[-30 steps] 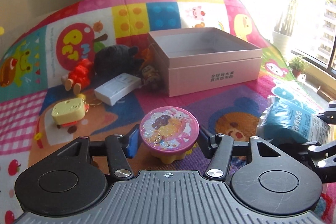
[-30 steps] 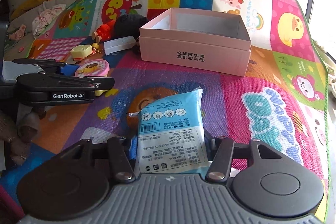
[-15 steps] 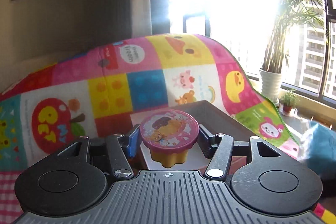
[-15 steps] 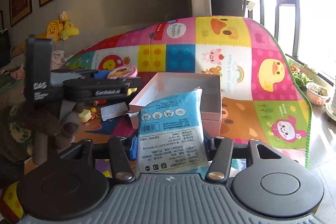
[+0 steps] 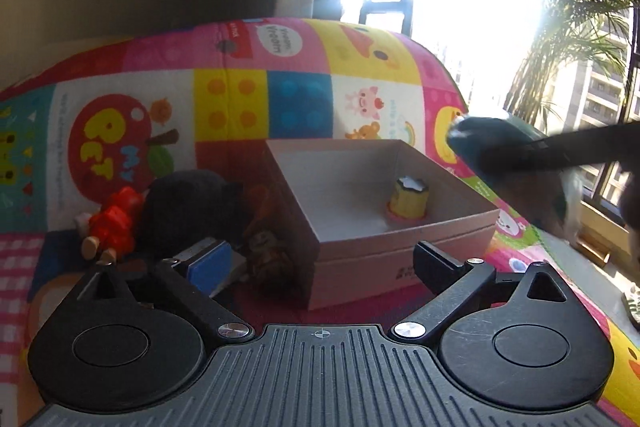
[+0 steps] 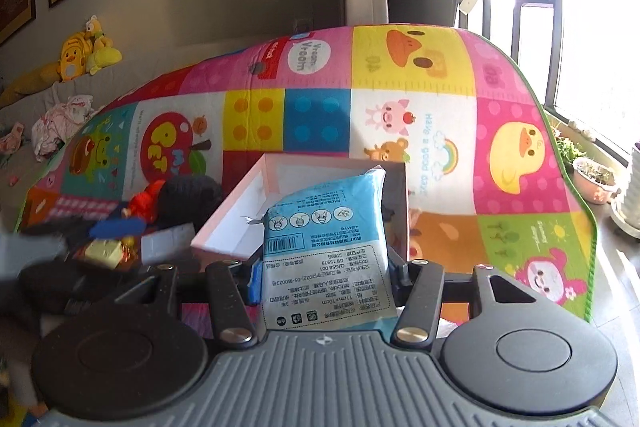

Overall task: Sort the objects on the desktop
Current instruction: 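Drop the pudding toy into the pink box while the right tool drops the packet in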

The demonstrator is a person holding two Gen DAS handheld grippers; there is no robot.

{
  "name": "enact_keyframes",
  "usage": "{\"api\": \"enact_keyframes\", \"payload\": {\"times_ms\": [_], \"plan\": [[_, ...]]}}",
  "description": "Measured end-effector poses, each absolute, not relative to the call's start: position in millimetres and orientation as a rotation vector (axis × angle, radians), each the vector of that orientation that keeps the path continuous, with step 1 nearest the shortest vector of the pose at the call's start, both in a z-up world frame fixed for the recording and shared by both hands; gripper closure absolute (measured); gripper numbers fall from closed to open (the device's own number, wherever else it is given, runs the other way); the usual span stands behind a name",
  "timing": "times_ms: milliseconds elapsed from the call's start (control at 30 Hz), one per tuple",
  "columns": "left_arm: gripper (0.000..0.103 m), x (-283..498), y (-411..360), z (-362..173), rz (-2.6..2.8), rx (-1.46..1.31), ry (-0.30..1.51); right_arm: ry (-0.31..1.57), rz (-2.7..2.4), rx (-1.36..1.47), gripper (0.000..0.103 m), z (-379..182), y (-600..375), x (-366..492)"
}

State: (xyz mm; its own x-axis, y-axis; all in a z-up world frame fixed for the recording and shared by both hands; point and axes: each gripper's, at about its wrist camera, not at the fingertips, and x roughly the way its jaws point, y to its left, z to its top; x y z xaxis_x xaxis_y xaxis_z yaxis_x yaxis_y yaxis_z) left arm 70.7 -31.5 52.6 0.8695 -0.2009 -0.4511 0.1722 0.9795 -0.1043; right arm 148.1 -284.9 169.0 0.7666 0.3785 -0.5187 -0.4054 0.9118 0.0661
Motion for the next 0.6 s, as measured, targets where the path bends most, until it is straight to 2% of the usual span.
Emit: {"api": "enact_keyframes", "payload": {"times_ms": [133, 200, 367, 500, 600], "plan": [[0.001, 52, -14, 47, -0.158, -0.08, 0.5, 0.551, 0.421, 0.023, 0.049, 177, -252, 212], [0.0, 44, -3, 42, -0.124, -0.087, 0.519, 0.571, 0.403, 0.027, 0.042, 173, -239, 236], [0.0, 25, 22, 28, -0.077, -0.133, 0.556, 0.557, 0.221, -0.118, 0.042, 148, -236, 252], [0.0, 20, 33, 25, -0.062, -0.186, 0.551, 0.685, 0.101, -0.149, 0.065, 111, -258, 261], [0.0, 19, 39, 25, -0.031, -0.198, 0.543, 0.742, 0.105, -0.163, 0.072, 93, -265, 263]]}}
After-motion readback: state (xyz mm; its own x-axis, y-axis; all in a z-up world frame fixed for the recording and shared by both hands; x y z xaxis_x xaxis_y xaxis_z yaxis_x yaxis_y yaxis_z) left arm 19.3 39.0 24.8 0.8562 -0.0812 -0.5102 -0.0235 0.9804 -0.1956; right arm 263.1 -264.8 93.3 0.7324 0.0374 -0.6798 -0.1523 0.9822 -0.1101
